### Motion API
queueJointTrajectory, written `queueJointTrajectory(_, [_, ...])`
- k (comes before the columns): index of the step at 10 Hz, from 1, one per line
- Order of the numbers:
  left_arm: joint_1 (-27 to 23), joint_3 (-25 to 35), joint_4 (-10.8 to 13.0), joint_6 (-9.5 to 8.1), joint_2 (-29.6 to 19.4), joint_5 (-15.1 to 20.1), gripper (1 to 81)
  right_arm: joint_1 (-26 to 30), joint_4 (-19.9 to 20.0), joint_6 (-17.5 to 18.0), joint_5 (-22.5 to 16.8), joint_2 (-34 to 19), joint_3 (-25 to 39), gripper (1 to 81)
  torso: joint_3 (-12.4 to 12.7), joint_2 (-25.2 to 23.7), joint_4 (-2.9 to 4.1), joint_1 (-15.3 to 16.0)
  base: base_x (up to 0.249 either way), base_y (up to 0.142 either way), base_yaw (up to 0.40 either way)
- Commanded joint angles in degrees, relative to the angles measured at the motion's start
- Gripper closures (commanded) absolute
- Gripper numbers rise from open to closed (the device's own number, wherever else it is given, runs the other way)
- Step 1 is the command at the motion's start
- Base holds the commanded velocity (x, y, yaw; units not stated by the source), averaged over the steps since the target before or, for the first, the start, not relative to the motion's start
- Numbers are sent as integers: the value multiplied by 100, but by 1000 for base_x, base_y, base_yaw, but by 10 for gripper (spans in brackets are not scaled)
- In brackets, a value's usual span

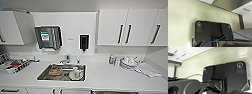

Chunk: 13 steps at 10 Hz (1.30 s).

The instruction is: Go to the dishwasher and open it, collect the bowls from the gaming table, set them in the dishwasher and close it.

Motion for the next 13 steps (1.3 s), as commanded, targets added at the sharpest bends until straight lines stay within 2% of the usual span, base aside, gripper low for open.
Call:
queueJointTrajectory(1, [-515,910,26,-13,-1081,76,10,551,41,34,-330,-959,945,10,2,-569,0,367,0,0,0])
queueJointTrajectory(2, [-682,1368,8,-13,-1521,85,10,640,41,34,-313,-1118,1086,10,-155,-763,-2,489,0,0,0])
queueJointTrajectory(5, [-1095,2405,-9,-83,-2497,94,10,894,50,43,-286,-1364,1315,10,-273,-1268,0,813,0,0,0])
queueJointTrajectory(6, [-1201,2565,-9,-92,-2622,93,10,964,67,87,-295,-1409,1341,10,-400,-1460,0,933,0,0,0])
queueJointTrajectory(7, [-1332,2819,-9,-196,-2831,111,10,1043,76,209,-295,-1470,1368,10,-821,-1657,0,1055,0,0,0])
queueJointTrajectory(8, [-1438,3021,-9,-276,-3007,137,10,1140,76,332,-321,-1531,1402,10,-863,-1812,0,1138,0,0,0])
queueJointTrajectory(9, [-1544,3198,-1,-285,-3140,146,10,1246,76,385,-339,-1576,1447,10,-971,-1961,0,1232,0,0,0])
queueJointTrajectory(10, [-1658,3435,-1,-285,-3351,146,10,1342,76,473,-348,-1672,1543,10,-2722,-3809,0,2421,0,0,0])
queueJointTrajectory(11, [-1755,3567,-1,-285,-3465,146,10,1413,76,509,-348,-1725,1579,10,-1263,-2228,0,1398,0,0,0])
queueJointTrajectory(12, [-1887,3769,-1,-285,-3615,146,10,1465,76,535,-348,-1787,1640,10,-1512,-2479,0,1556,0,0,0])
queueJointTrajectory(13, [-2027,3919,-1,-285,-3720,155,10,1510,76,535,-348,-1839,1702,10,-1331,-2652,-2,1669,0,0,0])
